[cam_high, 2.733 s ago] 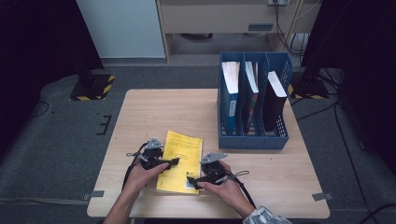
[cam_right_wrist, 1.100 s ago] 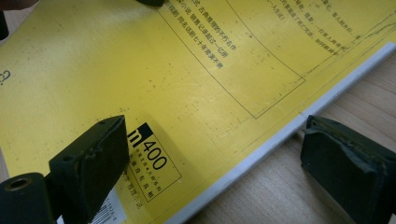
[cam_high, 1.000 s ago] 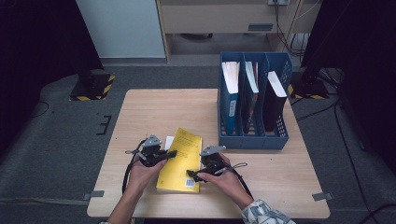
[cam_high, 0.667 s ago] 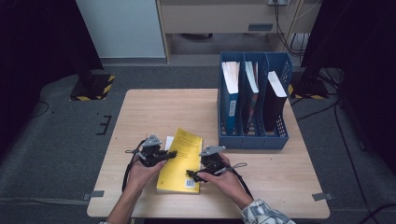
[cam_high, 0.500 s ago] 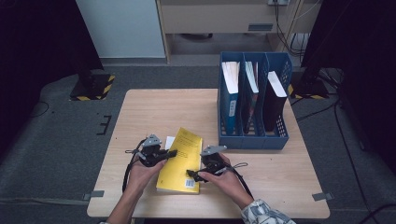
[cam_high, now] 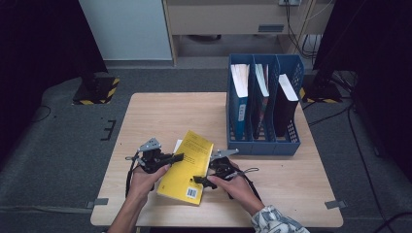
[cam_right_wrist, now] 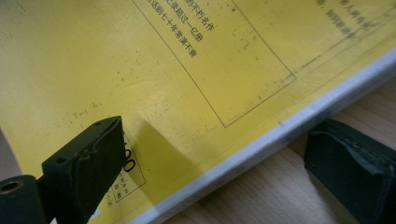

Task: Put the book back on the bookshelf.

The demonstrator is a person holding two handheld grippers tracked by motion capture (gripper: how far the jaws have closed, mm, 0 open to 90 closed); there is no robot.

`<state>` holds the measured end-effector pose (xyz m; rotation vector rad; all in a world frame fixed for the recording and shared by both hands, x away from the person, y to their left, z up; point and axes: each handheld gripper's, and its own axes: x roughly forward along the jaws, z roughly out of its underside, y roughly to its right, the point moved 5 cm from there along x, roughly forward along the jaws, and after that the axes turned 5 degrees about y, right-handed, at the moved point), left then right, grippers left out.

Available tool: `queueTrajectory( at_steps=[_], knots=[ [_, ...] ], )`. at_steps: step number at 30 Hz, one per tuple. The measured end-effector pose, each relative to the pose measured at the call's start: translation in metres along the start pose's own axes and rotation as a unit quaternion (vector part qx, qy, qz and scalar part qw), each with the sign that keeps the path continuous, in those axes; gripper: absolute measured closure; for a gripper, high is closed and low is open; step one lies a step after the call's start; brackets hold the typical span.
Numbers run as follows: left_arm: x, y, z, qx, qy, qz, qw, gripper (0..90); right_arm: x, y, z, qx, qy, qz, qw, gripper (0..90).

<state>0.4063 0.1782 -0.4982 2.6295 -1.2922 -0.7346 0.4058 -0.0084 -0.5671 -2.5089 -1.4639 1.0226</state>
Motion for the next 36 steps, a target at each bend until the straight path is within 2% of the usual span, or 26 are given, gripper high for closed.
queueTrajectory(
  at_steps=[3,6,7,8,10,13,17,21,23,28,32,35,36],
  knots=[
    [0.000,-0.001,0.000,0.007,-0.004,-0.005,1.0000,86.2,0.002,-0.001,-0.001,0.003,-0.001,-0.003,1.0000,5.4],
    [0.000,-0.004,0.004,0.030,-0.029,-0.023,0.9989,84.9,0.002,-0.001,-0.001,0.005,0.001,-0.002,1.0000,7.0],
    [0.000,-0.004,0.004,0.030,-0.029,-0.023,0.9989,83.8,0.002,-0.001,-0.001,0.004,0.001,-0.002,1.0000,7.6],
    [0.002,-0.008,0.008,0.045,-0.048,-0.039,0.9971,80.4,0.002,-0.001,-0.001,0.005,0.001,-0.002,1.0000,8.0],
    [0.006,-0.011,0.014,0.053,-0.066,-0.053,0.9950,74.8,0.002,0.000,-0.002,0.007,0.003,-0.001,1.0000,10.3],
    [0.010,-0.016,0.020,0.058,-0.084,-0.060,0.9930,69.4,0.001,0.002,-0.002,0.017,0.006,-0.002,0.9998,12.9],
    [0.012,-0.023,0.025,0.060,-0.090,-0.075,0.9913,55.6,0.001,0.003,-0.002,0.016,0.008,0.002,0.9998,15.4],
    [0.013,-0.024,0.026,0.076,-0.094,-0.089,0.9887,48.4,0.001,0.004,-0.002,0.016,0.011,0.002,0.9998,16.2],
    [0.013,-0.024,0.027,0.076,-0.099,-0.092,0.9879,45.4,0.001,0.004,-0.002,0.017,0.013,0.002,0.9998,16.7],
    [0.007,-0.027,0.031,0.070,-0.104,-0.093,0.9878,45.4,0.001,0.004,-0.002,0.017,0.014,0.002,0.9998,17.3],
    [0.010,-0.028,0.035,0.070,-0.124,-0.095,0.9853,49.0,0.001,0.005,-0.002,0.014,0.015,0.006,0.9998,20.5],
    [0.013,-0.030,0.036,0.061,-0.128,-0.090,0.9858,49.4,0.001,0.007,-0.004,0.033,0.019,0.001,0.9993,21.0],
    [0.014,-0.030,0.037,0.059,-0.128,-0.086,0.9863,49.4,0.001,0.007,-0.005,0.032,0.017,-0.003,0.9993,21.3]
  ],
)
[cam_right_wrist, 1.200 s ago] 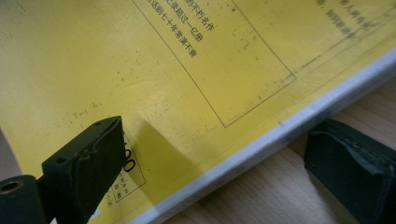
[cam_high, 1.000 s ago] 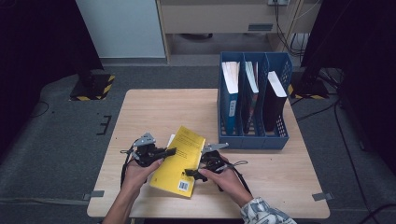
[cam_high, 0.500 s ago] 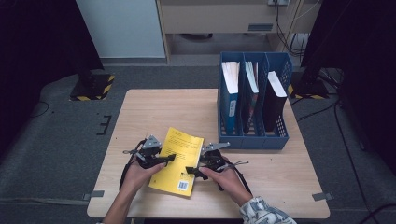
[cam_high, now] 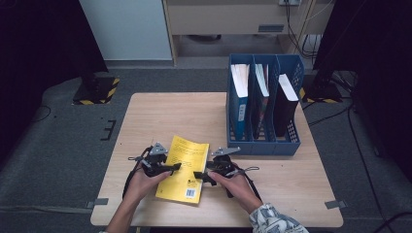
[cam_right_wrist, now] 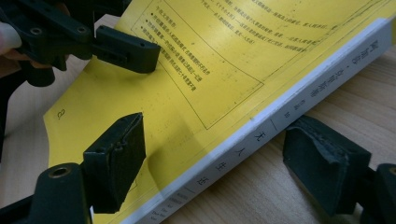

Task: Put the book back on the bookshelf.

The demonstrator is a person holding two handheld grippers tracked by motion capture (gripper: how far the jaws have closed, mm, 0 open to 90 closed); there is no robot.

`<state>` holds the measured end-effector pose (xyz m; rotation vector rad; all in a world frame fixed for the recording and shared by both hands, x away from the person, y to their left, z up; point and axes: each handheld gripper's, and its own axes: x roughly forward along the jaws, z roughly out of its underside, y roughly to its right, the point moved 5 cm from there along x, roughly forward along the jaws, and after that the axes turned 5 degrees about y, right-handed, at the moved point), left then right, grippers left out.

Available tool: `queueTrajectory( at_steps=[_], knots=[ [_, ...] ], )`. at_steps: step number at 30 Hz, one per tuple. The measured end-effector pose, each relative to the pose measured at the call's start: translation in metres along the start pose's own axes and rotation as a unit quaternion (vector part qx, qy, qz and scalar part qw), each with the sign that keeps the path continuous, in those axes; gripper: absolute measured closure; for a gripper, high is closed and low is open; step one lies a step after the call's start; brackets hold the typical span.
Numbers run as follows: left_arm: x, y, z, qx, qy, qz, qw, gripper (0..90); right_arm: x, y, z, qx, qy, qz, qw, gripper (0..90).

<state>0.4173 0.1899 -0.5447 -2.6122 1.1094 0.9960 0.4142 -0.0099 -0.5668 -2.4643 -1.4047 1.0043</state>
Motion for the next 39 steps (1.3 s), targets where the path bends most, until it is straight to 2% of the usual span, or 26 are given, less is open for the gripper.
queueTrajectory(
  at_steps=[3,14,19,20,23,26,28,29,30,33,36,39],
  knots=[
    [0.001,0.002,-0.001,-0.004,0.005,0.012,0.9999,50.3,0.002,0.000,-0.001,-0.003,-0.005,0.002,1.0000,21.8],
    [0.001,0.002,-0.001,-0.008,0.004,0.015,0.9998,50.8,0.020,-0.009,-0.011,-0.005,-0.024,0.011,0.9996,21.9],
    [0.001,0.003,-0.002,-0.011,0.007,0.024,0.9996,50.7,0.027,-0.014,-0.012,-0.005,-0.026,0.004,0.9996,24.1],
    [0.000,0.003,-0.003,-0.011,0.009,0.024,0.9996,50.5,0.030,-0.016,-0.014,-0.005,-0.029,0.019,0.9994,24.8],
    [-0.003,0.001,-0.003,-0.012,0.014,0.020,0.9996,47.7,0.029,-0.014,-0.015,0.019,-0.027,0.017,0.9993,27.8],
    [-0.004,0.000,-0.004,-0.006,0.014,0.012,0.9998,43.5,0.028,-0.011,-0.016,0.027,-0.024,0.011,0.9993,30.0],
    [-0.005,-0.003,-0.004,-0.006,0.011,-0.001,0.9999,40.4,0.027,-0.011,-0.016,0.033,-0.025,0.009,0.9991,31.6],
    [-0.006,-0.004,-0.004,-0.008,0.013,0.001,0.9999,40.9,0.027,-0.010,-0.016,0.034,-0.024,0.008,0.9991,33.1],
    [-0.007,-0.005,-0.004,-0.013,0.017,0.003,0.9998,43.1,0.027,-0.009,-0.016,0.035,-0.022,0.007,0.9991,34.3],
    [-0.012,-0.007,-0.005,-0.022,0.020,0.012,0.9995,59.5,0.026,-0.007,-0.016,0.049,-0.024,0.002,0.9985,37.4],
    [-0.014,-0.007,-0.008,-0.025,0.018,0.013,0.9994,65.3,0.024,-0.009,-0.021,0.036,-0.022,0.003,0.9991,42.2],
    [-0.021,-0.008,-0.012,-0.039,0.034,0.017,0.9985,71.5,0.022,-0.013,-0.030,0.016,-0.025,0.010,0.9995,44.7]
  ],
)
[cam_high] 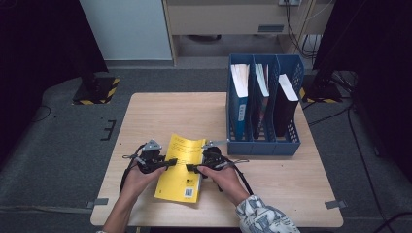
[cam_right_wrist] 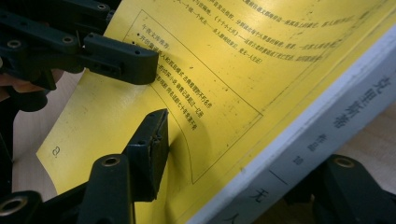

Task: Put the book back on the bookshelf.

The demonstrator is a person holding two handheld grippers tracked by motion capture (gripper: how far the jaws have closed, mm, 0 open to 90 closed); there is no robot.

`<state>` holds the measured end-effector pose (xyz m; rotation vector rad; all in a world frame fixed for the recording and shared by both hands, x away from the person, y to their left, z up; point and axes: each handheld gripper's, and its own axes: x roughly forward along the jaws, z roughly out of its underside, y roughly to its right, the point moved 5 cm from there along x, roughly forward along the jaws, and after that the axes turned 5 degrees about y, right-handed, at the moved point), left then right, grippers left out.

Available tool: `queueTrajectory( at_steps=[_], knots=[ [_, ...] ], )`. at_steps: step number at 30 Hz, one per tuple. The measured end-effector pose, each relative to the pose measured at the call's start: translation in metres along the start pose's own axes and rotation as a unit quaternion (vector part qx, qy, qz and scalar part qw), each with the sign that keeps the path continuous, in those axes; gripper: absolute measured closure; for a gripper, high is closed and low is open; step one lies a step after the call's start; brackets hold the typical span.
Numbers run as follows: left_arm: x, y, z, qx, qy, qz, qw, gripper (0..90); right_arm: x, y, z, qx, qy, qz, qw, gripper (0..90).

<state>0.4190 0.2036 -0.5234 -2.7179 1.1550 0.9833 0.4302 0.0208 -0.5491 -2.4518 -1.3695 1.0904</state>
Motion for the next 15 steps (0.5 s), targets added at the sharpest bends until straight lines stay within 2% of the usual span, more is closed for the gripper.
queueTrajectory(
  at_steps=[4,10,15],
  knots=[
    [-0.004,0.001,-0.007,0.009,0.009,-0.007,0.9999,75.5,-0.003,-0.002,-0.011,-0.012,0.002,0.008,0.9999,47.5],
    [-0.012,0.003,-0.016,0.014,0.026,-0.001,0.9996,76.4,-0.012,-0.006,-0.025,-0.037,0.015,0.011,0.9992,51.9],
    [-0.018,0.006,-0.026,0.025,0.040,-0.005,0.9989,77.5,-0.021,-0.010,-0.038,-0.066,0.023,0.017,0.9974,54.0]
  ],
)
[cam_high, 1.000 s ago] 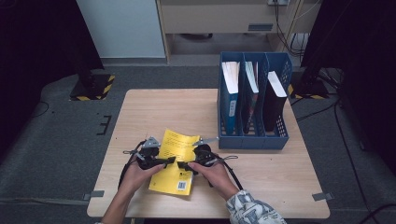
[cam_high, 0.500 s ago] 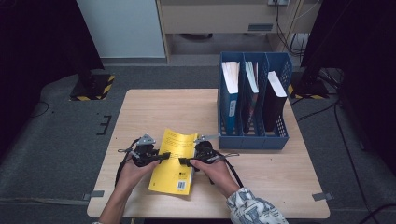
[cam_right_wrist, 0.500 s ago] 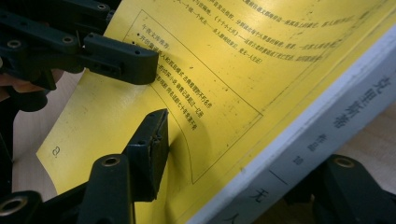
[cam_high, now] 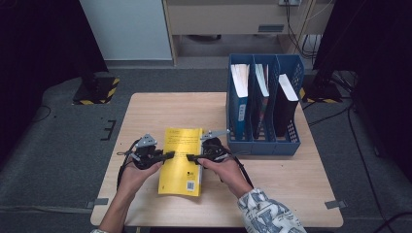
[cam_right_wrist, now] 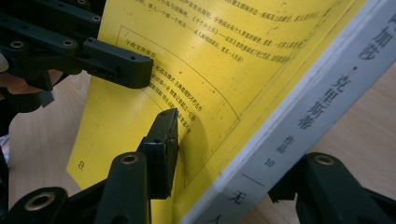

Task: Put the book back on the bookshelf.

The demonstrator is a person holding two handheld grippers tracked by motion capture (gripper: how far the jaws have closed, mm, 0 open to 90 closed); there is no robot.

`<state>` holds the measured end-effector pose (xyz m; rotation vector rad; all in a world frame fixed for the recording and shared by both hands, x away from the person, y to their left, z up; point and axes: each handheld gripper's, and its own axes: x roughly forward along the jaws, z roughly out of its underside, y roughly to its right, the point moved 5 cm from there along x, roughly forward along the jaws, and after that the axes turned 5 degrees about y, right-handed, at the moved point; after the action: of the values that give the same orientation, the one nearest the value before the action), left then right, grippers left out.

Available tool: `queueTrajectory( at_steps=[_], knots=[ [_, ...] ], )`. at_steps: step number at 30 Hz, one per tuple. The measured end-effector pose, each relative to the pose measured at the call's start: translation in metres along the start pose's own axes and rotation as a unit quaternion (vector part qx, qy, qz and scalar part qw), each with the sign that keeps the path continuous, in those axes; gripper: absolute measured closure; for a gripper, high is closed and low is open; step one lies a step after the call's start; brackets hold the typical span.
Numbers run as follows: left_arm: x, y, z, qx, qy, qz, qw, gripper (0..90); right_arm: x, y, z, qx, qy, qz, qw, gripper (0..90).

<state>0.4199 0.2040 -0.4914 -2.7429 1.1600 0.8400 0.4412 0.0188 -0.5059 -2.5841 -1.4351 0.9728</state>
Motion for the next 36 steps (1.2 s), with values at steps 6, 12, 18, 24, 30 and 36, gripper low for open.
queueTrajectory(
  at_steps=[6,12,18,24,30,36],
  knots=[
    [-0.002,0.000,-0.015,0.016,0.009,-0.010,0.9998,78.9,-0.009,-0.001,-0.019,-0.028,0.017,0.023,0.9992,58.9],
    [-0.001,-0.002,-0.026,0.019,0.019,-0.020,0.9994,80.6,-0.015,0.002,-0.035,-0.044,0.021,0.037,0.9981,61.7],
    [-0.001,-0.006,-0.038,0.031,0.022,-0.039,0.9985,82.3,-0.017,0.004,-0.052,-0.058,0.031,0.056,0.9963,66.1],
    [0.004,-0.010,-0.047,0.043,0.031,-0.061,0.9967,83.4,-0.017,0.008,-0.066,-0.075,0.041,0.077,0.9934,67.5],
    [0.003,-0.010,-0.043,0.050,0.030,-0.062,0.9963,83.1,-0.015,0.009,-0.065,-0.081,0.040,0.077,0.9930,66.0],
    [-0.002,-0.007,-0.036,0.051,0.034,-0.059,0.9964,82.4,-0.017,0.004,-0.064,-0.087,0.040,0.063,0.9934,60.5]
  ],
)
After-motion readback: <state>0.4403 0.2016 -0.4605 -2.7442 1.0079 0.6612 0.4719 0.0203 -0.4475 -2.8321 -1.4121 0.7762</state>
